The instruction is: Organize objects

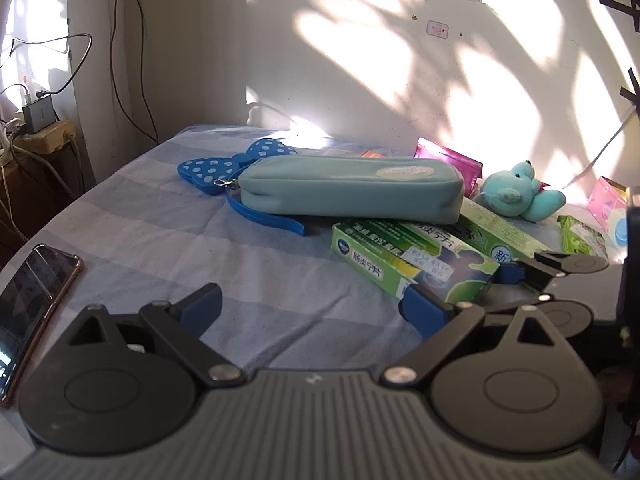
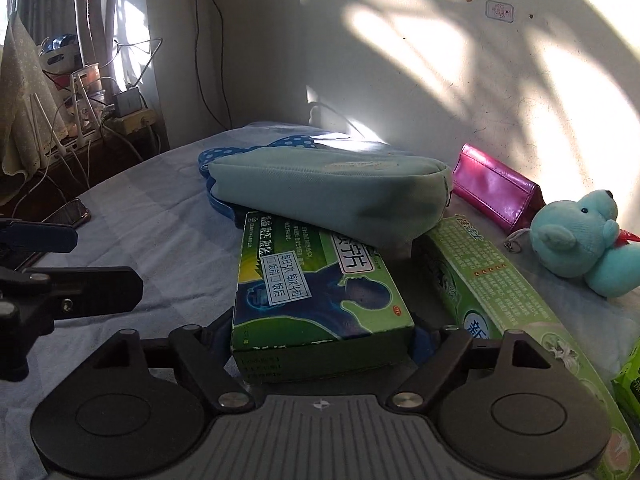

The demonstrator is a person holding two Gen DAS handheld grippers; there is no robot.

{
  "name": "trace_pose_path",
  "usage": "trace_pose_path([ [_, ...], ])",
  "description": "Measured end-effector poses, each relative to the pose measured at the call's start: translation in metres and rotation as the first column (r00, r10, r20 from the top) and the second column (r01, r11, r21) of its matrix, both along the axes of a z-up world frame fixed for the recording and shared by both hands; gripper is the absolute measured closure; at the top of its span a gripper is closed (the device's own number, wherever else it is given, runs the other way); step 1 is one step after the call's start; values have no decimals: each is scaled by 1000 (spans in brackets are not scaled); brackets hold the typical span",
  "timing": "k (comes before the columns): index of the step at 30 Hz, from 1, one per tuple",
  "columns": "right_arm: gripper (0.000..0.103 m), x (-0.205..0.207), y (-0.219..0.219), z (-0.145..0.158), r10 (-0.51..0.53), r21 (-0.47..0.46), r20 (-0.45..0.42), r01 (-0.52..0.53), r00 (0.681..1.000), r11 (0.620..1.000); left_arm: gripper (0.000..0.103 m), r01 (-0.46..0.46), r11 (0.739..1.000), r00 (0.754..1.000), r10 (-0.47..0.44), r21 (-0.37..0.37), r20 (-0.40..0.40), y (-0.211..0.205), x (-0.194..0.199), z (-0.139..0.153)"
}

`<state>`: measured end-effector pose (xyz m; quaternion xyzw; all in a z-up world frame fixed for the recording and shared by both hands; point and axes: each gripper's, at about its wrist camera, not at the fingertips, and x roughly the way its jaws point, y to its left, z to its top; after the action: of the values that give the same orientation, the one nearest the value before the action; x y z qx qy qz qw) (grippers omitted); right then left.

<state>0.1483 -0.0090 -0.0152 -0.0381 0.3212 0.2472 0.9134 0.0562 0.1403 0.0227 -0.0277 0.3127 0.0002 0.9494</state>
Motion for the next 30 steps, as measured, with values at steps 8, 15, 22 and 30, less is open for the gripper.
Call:
trace_pose_path([
  [8, 20, -79, -88, 5, 121, 65, -41, -118, 992, 991, 4, 155, 985, 988, -155, -70, 0, -20, -8, -6],
  [15, 14, -112, -117, -2, -14, 81, -11, 15, 1000, 997, 4, 273, 959, 962, -271, -78, 36, -60, -6, -8],
  [22, 12, -131, -110, -6, -44, 4, 37, 44, 998, 999, 13, 382, 918, 924, -383, -105, 13, -89, -14, -23],
  [30, 40, -138, -113, -6, -98, 18, 77, 97, 992, 995, 29, 409, 899, 912, -409, -160, 32, -102, -28, -36],
])
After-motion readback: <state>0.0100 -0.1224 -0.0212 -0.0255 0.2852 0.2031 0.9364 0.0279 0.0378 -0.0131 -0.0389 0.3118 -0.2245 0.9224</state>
